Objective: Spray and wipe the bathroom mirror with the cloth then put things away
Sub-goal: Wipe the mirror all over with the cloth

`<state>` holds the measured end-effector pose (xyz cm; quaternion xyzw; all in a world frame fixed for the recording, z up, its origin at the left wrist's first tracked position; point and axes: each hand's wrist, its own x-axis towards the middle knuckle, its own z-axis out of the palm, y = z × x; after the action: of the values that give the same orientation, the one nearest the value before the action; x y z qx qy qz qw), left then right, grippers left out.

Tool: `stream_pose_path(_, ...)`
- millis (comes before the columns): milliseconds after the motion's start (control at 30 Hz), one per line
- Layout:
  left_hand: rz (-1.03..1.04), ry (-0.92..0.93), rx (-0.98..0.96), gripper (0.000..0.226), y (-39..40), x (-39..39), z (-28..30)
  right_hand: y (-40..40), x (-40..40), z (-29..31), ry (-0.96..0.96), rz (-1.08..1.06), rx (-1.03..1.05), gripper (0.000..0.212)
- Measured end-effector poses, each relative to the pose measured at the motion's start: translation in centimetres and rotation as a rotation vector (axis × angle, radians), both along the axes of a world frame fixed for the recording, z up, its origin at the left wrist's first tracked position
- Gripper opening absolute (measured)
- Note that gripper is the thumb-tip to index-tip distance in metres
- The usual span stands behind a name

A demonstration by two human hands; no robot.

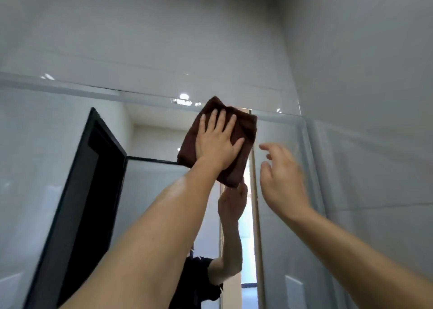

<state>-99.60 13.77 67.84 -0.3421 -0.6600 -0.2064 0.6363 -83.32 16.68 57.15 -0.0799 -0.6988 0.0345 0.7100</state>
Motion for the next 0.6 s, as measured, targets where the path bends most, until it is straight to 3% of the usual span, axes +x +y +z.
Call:
stream_pose_path(100, 0.053, -0.104, 0.14, 0.076, -7.4, -4.5, 2.1, -3.8, -3.1, 1.3, -0.044, 0.025, 0.038, 0.04)
stream_pose_path(267, 0.052, -0.235, 0.237, 0.075, -14.4, -8.4, -0.1, -10.5, -7.3, 3.3, -0.125, 0.187, 0.205, 0.043)
stream_pose_path(433, -0.162, -0.29, -0.02, 0.069, -19.6, -8.5, 0.4, -16.4, -12.9, 3.7, -0.156, 0.448, 0.191, 0.036)
stream_pose_path(600, -0.339, -0.393, -0.238, 0.069, -25.6, -7.3, 1.7, -17.6, -17.4, 4.1, -0.099, 0.411, 0.045, 0.033)
